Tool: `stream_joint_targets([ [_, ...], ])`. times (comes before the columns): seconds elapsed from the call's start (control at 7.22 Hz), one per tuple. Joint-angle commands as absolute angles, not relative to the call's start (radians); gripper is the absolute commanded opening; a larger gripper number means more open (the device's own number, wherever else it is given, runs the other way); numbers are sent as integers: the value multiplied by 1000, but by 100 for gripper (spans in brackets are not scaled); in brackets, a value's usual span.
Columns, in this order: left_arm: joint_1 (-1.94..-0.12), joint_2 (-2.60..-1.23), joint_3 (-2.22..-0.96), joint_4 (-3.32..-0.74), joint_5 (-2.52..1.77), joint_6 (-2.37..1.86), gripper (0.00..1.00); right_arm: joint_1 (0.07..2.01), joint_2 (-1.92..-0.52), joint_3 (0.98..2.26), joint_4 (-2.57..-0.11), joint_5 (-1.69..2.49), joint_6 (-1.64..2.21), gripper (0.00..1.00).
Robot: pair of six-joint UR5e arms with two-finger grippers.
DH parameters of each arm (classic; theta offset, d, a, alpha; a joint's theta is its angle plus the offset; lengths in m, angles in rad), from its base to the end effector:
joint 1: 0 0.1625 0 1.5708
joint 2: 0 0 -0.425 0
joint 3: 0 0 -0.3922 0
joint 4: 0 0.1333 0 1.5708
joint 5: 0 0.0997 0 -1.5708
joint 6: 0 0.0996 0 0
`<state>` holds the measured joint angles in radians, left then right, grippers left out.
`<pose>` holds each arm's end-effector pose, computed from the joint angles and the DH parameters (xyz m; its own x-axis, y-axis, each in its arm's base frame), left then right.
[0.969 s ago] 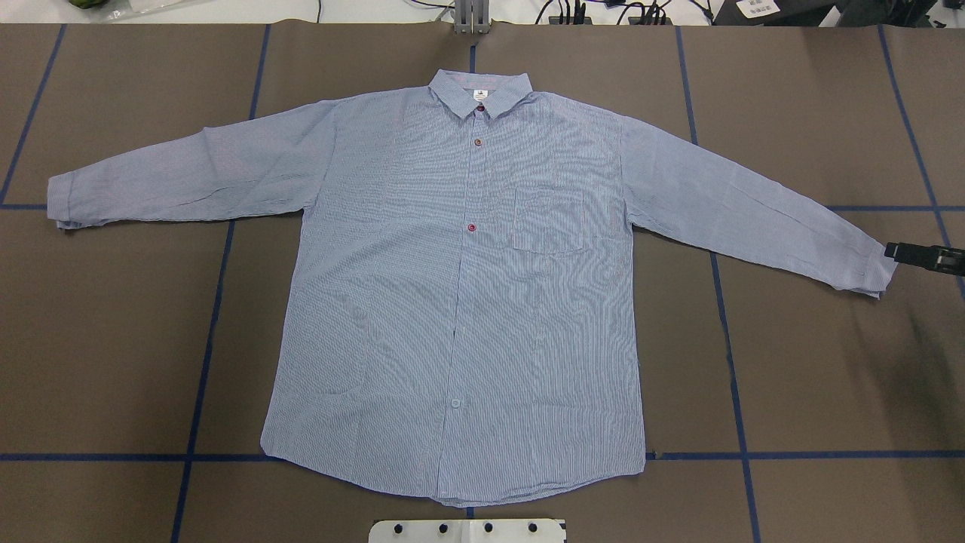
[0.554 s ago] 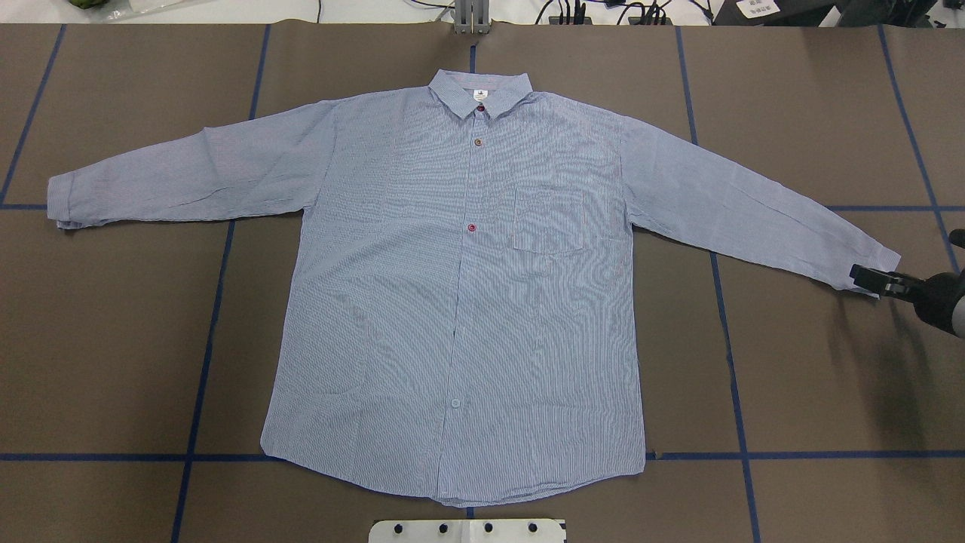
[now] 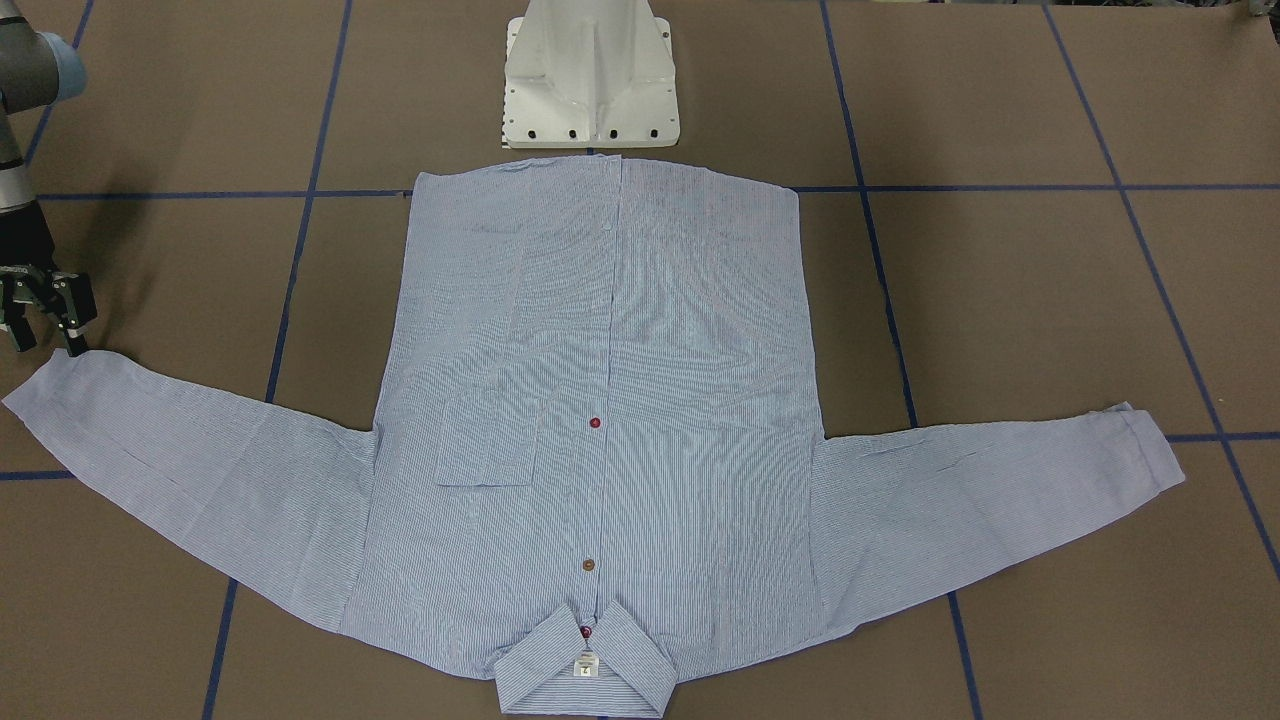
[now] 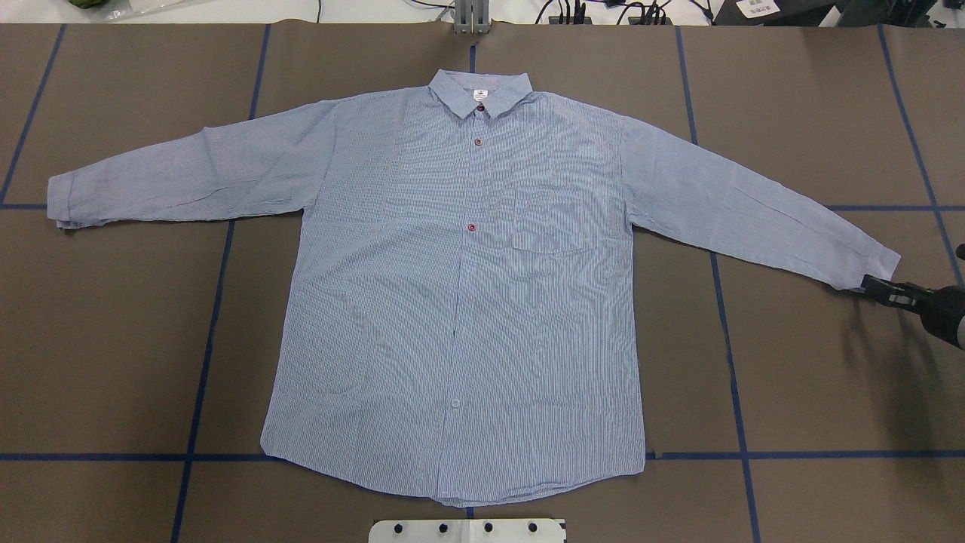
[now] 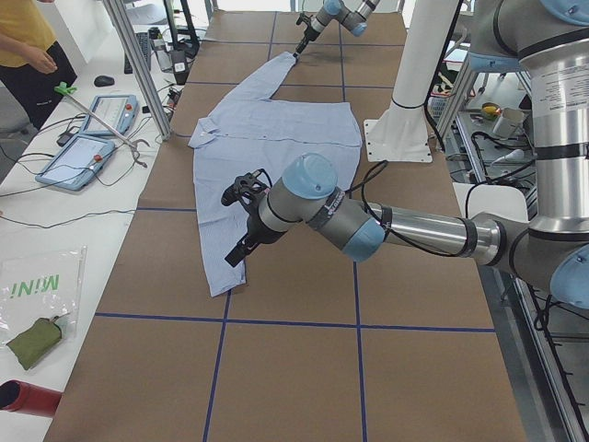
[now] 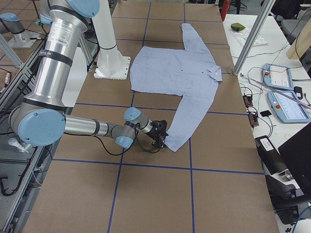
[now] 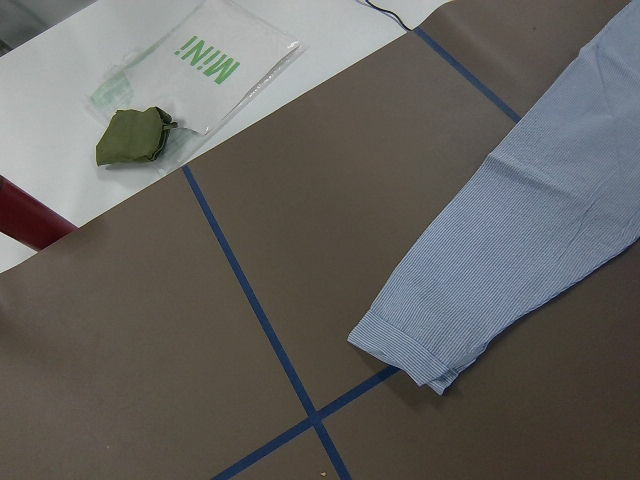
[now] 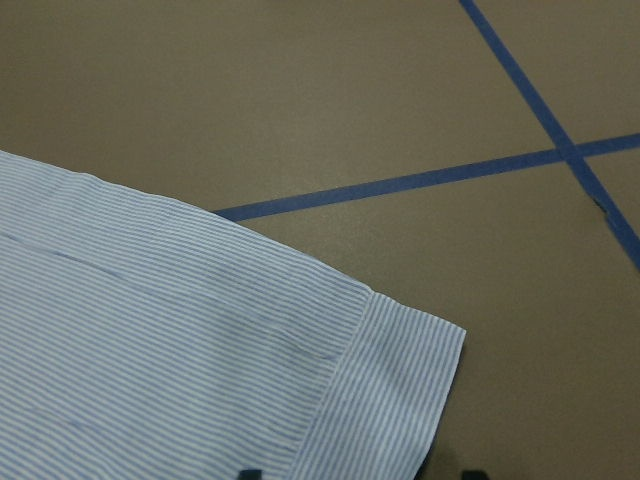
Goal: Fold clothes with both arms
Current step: 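Lower the right gripper onto the sleeve cuff nearest it and grasp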
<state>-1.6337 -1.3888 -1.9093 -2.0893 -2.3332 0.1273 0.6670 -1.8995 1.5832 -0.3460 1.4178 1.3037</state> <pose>-0.0916 -0.4284 0.5133 0.7491 0.4811 -0.4555 -0.0464 0.7239 0.6883 -0.2024 -0.3483 0.6687 0.6523 0.1816 0.7359 -0.5533 0.7777 0.2985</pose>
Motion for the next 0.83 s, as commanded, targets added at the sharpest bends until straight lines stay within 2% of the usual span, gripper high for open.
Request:
stream_joint_targets([
  [0.0, -1634, -1390, -1908, -2089, -2333, 126, 100, 663, -1898, 1583, -347, 1416, 1302, 55],
  [0.69, -1632, -1391, -1908, -2089, -2333, 124, 100, 647, -1888, 1577, -350, 1399, 1302, 55],
])
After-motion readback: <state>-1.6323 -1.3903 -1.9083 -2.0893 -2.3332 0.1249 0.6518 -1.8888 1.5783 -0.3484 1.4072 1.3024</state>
